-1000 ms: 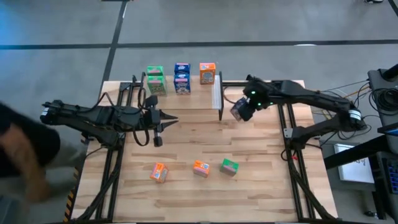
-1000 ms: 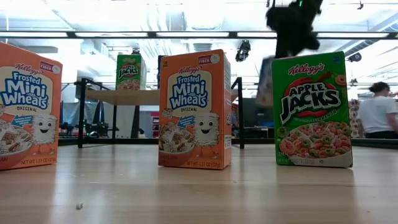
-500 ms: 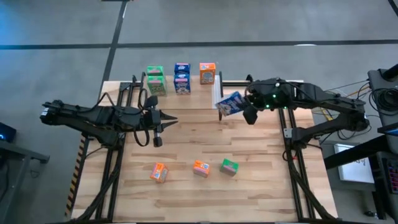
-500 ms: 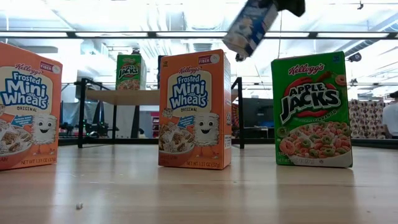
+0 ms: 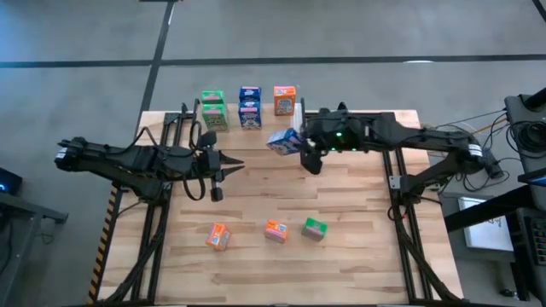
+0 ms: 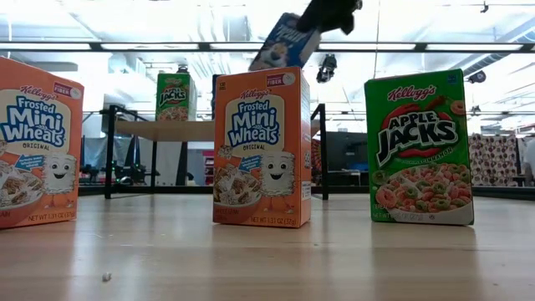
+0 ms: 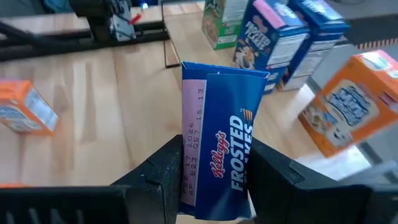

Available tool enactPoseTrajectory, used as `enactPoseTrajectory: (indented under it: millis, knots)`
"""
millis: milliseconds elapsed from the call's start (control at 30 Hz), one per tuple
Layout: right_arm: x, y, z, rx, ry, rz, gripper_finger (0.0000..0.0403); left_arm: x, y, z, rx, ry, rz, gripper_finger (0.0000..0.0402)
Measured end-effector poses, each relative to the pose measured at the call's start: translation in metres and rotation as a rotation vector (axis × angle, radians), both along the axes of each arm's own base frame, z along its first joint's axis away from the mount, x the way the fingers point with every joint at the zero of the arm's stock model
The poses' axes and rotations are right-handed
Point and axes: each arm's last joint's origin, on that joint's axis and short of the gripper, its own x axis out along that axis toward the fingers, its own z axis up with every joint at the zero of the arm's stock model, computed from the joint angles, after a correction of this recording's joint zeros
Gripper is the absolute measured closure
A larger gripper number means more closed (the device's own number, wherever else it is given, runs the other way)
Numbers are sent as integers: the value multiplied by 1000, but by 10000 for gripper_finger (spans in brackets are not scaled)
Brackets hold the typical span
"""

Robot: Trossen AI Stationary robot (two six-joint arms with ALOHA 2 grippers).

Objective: Stack cereal on shelf
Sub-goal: Put the blue cereal box on the shelf aligned with the other blue cereal boxes

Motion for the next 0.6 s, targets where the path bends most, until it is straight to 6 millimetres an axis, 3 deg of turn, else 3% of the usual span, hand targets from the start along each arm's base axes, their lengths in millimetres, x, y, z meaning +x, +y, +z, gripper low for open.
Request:
enactPoseTrajectory:
  millis: [333, 600]
  knots:
    - [47, -9, -9, -117, 86, 79, 264, -3, 1, -22, -5, -47, -1, 369]
    - [66, -23, -6, -235, 210, 156, 264, -16, 3, -24, -20, -93, 1, 369]
